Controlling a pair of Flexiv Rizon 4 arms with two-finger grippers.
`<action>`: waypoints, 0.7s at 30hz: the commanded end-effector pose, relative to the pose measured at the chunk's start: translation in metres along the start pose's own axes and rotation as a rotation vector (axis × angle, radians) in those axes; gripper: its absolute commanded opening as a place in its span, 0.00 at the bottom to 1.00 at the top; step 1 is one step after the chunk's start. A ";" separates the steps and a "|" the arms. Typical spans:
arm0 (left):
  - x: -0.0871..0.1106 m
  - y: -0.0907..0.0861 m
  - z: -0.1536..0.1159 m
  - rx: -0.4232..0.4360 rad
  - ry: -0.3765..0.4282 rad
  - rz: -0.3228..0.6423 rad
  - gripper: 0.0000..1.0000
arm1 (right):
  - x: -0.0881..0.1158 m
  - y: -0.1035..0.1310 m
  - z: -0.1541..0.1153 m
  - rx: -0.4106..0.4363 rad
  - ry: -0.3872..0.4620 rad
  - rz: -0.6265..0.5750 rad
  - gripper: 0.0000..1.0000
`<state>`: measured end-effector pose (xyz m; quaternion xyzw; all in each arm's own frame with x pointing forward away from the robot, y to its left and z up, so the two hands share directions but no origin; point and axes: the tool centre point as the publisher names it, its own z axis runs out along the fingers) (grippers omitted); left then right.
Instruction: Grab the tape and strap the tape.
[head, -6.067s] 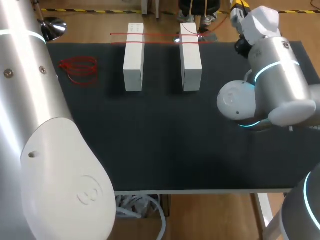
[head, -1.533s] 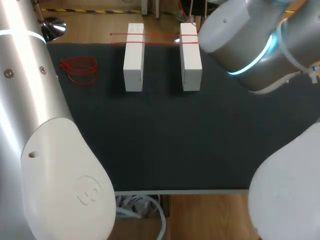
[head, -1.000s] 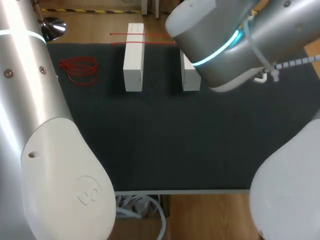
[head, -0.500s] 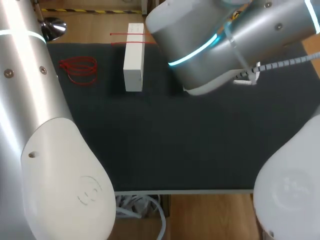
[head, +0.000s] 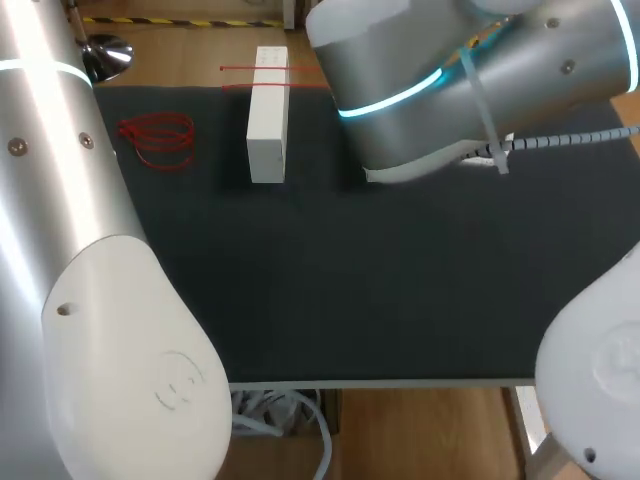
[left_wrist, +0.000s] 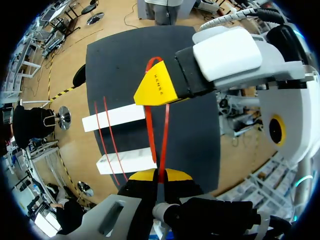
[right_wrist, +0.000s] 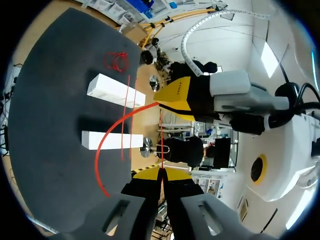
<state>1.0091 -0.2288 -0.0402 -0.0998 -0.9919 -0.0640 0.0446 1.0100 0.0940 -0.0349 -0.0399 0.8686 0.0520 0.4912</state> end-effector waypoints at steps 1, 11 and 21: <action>-0.002 -0.002 -0.002 -0.006 0.006 -0.001 0.00 | 0.002 0.000 -0.010 -0.014 0.004 -0.005 0.00; -0.002 -0.002 -0.002 -0.006 0.006 -0.001 0.00 | 0.008 0.001 -0.011 0.012 -0.003 -0.018 0.00; -0.002 -0.002 -0.002 -0.006 0.006 -0.001 0.00 | 0.002 0.005 -0.010 0.018 -0.031 -0.020 0.00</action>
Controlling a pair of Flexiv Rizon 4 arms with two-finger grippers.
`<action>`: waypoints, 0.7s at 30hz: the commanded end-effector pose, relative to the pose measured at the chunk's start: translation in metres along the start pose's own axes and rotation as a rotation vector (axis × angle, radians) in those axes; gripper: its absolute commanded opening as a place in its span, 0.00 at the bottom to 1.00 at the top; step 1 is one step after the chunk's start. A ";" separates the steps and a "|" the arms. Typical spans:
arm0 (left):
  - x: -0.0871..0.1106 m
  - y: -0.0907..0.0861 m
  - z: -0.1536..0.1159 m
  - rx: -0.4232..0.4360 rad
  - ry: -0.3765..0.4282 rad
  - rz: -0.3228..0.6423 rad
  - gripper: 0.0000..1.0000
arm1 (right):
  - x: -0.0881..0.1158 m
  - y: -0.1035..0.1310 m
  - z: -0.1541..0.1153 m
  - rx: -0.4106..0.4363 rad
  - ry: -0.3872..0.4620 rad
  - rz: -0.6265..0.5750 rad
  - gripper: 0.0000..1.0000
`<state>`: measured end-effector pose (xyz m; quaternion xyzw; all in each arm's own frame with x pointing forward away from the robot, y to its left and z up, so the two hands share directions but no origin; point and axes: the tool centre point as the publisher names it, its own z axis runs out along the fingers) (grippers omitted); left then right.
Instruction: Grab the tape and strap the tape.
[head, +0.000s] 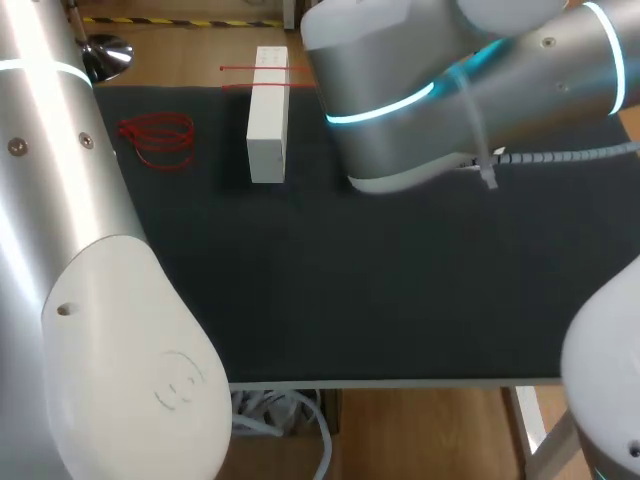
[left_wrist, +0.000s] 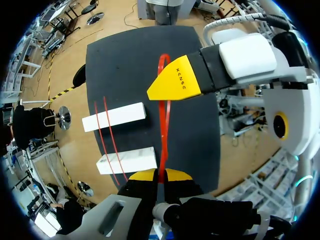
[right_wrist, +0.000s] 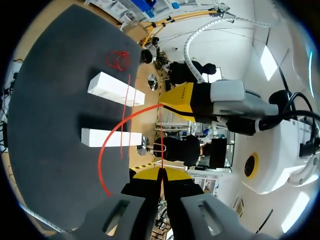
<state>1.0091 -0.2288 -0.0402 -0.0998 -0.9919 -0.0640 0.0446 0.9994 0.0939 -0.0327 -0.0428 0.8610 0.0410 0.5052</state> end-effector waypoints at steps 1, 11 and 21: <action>-0.002 -0.002 -0.002 -0.006 0.006 -0.001 0.00 | -0.002 0.005 0.000 0.000 -0.001 -0.003 0.00; -0.002 -0.002 -0.002 -0.006 0.006 -0.001 0.00 | -0.002 0.010 -0.001 0.008 -0.031 -0.031 0.00; -0.002 -0.002 -0.002 -0.006 0.006 -0.001 0.00 | -0.005 0.005 0.001 0.033 -0.062 -0.030 0.00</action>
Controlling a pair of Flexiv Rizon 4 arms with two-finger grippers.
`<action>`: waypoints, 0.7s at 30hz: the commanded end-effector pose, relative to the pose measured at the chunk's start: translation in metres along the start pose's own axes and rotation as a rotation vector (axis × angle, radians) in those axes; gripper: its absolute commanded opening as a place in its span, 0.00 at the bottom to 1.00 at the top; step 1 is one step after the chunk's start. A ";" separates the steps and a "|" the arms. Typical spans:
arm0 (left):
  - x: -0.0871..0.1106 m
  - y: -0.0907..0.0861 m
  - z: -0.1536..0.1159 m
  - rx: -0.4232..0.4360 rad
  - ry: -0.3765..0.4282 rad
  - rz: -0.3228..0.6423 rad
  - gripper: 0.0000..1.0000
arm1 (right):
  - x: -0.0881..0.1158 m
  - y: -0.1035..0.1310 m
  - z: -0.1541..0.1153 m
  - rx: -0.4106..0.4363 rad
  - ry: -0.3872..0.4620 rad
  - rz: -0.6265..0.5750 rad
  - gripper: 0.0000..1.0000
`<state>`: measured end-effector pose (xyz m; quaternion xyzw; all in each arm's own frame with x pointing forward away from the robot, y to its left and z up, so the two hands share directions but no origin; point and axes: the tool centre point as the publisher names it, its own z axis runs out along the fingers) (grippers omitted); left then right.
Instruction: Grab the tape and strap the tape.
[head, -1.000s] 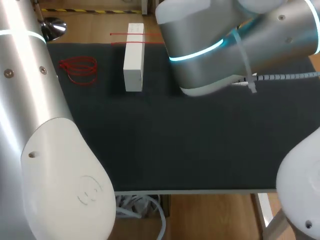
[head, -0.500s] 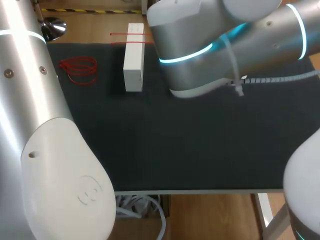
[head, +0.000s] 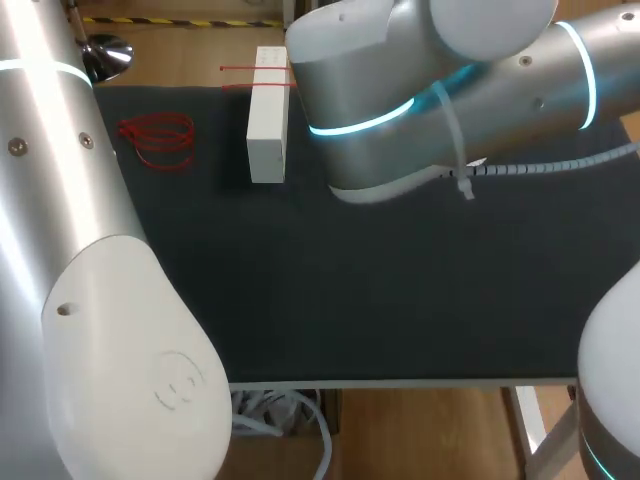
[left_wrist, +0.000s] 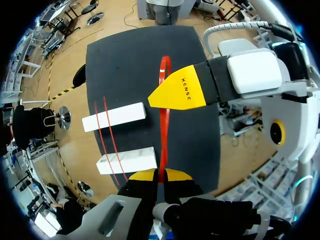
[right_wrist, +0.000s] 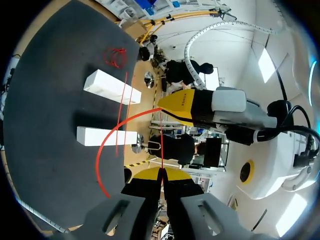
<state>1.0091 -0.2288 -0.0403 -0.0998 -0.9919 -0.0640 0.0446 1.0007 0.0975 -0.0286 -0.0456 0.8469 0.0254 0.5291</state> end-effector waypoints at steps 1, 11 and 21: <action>-0.002 -0.002 -0.002 -0.006 0.006 -0.001 0.00 | -0.002 0.001 0.002 0.007 -0.012 -0.004 0.00; -0.002 -0.002 -0.002 -0.006 0.006 -0.001 0.00 | -0.005 0.007 0.004 -0.002 -0.033 -0.017 0.00; -0.002 -0.002 -0.002 -0.006 0.006 -0.001 0.00 | -0.005 0.009 0.007 -0.001 -0.035 -0.021 0.00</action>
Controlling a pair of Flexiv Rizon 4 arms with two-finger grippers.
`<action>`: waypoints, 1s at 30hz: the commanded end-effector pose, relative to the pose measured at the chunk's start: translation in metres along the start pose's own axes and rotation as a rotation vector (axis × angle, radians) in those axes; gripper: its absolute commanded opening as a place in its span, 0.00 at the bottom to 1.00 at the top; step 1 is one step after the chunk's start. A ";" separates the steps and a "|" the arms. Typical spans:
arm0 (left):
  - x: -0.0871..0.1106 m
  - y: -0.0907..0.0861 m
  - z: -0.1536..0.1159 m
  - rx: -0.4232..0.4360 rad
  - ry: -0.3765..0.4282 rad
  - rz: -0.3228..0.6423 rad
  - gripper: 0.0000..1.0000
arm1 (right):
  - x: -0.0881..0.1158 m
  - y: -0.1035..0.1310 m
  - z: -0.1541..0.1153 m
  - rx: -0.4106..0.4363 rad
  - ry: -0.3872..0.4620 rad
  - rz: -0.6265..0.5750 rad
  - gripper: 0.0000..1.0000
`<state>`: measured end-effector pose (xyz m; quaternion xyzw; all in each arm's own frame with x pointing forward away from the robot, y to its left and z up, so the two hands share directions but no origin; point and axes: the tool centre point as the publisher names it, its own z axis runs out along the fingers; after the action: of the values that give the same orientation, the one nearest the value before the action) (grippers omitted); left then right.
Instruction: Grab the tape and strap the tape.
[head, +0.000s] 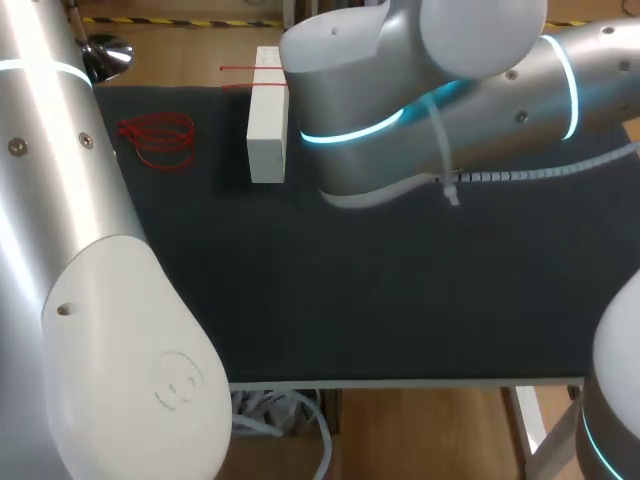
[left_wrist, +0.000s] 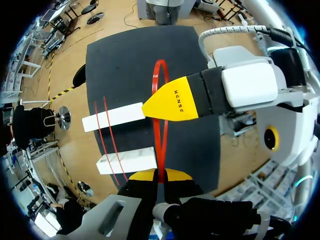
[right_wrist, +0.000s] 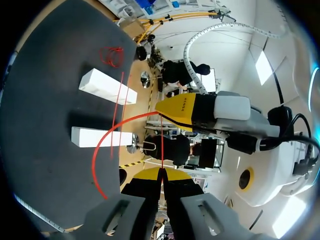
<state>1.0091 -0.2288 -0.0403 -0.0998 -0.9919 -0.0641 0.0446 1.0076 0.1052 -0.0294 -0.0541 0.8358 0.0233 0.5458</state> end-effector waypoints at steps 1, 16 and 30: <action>-0.002 -0.002 -0.002 -0.006 0.006 -0.001 0.00 | -0.003 0.003 0.000 0.003 0.004 -0.003 0.00; -0.002 -0.002 -0.002 -0.006 0.006 -0.001 0.00 | -0.004 0.011 0.003 -0.001 0.004 -0.006 0.00; -0.002 -0.002 -0.002 -0.006 0.006 -0.001 0.00 | -0.002 0.018 -0.001 -0.020 0.018 -0.024 0.00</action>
<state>1.0091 -0.2287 -0.0403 -0.0997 -0.9919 -0.0642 0.0447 1.0086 0.1231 -0.0309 -0.0685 0.8372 0.0258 0.5420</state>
